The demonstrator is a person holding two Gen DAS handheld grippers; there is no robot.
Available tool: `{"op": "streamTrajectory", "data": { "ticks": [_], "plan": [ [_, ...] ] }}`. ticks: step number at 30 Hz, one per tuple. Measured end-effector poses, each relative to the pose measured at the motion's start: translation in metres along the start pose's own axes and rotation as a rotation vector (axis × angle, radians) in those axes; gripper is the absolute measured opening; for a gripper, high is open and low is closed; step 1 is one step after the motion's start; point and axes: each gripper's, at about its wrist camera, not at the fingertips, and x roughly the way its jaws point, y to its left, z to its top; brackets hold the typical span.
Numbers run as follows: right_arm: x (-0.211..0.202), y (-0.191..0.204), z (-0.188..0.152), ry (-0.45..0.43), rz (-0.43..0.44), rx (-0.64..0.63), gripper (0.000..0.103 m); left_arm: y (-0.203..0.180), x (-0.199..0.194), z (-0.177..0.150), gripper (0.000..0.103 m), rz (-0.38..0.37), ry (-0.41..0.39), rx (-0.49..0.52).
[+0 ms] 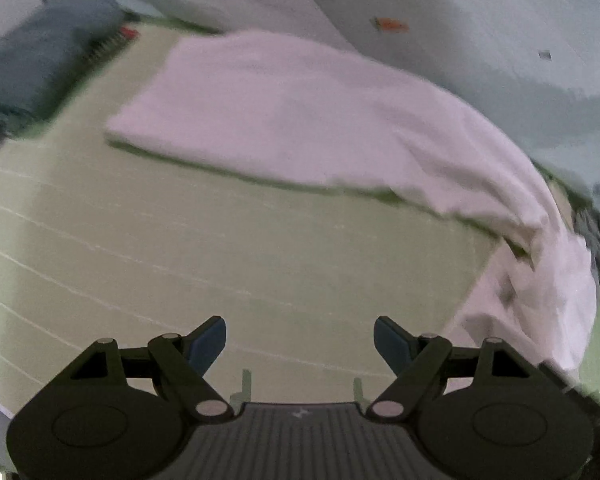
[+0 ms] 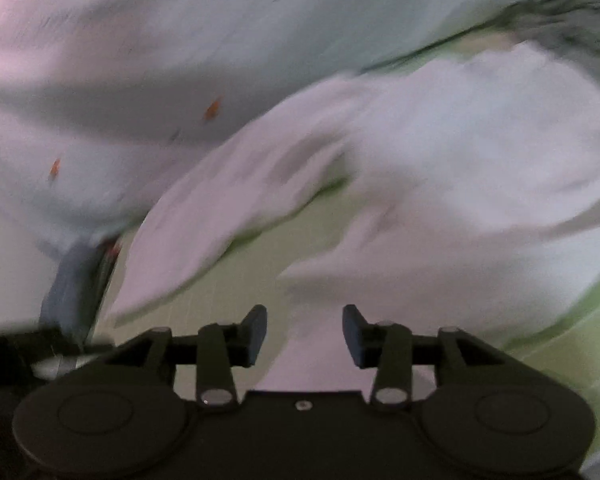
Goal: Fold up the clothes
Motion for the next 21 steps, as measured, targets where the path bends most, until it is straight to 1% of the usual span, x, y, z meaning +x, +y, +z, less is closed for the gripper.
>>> {"op": "streamTrajectory", "data": {
  "ticks": [2,4,6,7,9,10,11,13,14,16,18,21],
  "plan": [
    [-0.013,-0.031,0.018,-0.042,-0.037,0.072,0.047,-0.019,0.011,-0.009,0.082,-0.017,0.034,0.007],
    [-0.020,-0.065,0.032,-0.052,-0.077,0.134,0.049,-0.036,0.027,-0.018,0.082,-0.026,0.077,-0.008],
    [-0.023,-0.095,0.043,-0.042,-0.112,0.180,0.049,-0.046,0.041,-0.028,0.082,-0.006,0.115,-0.023],
    [-0.024,-0.108,0.047,-0.033,-0.125,0.197,0.049,-0.052,0.047,-0.034,0.082,0.022,0.123,-0.032],
    [-0.021,-0.127,0.057,-0.015,-0.138,0.214,0.049,-0.061,0.056,-0.044,0.079,0.084,0.121,-0.036],
    [-0.021,-0.137,0.061,-0.005,-0.139,0.215,0.049,-0.065,0.061,-0.048,0.075,0.116,0.119,-0.037],
    [-0.020,-0.144,0.064,0.007,-0.143,0.209,0.049,-0.069,0.065,-0.052,0.066,0.146,0.113,-0.035],
    [-0.019,-0.158,0.067,0.033,-0.151,0.188,0.049,-0.073,0.072,-0.060,0.056,0.176,0.114,-0.033],
    [-0.018,-0.164,0.070,0.046,-0.157,0.176,0.049,-0.074,0.074,-0.063,0.054,0.175,0.110,-0.042],
    [-0.017,-0.179,0.074,0.066,-0.168,0.169,0.049,-0.076,0.074,-0.068,0.054,0.157,0.088,-0.065],
    [-0.016,-0.190,0.078,0.092,-0.173,0.163,0.049,-0.082,0.073,-0.071,0.054,0.141,0.067,-0.063],
    [-0.012,-0.200,0.082,0.124,-0.184,0.147,0.049,-0.098,0.075,-0.075,0.058,0.145,0.052,-0.007]
  ]
}}
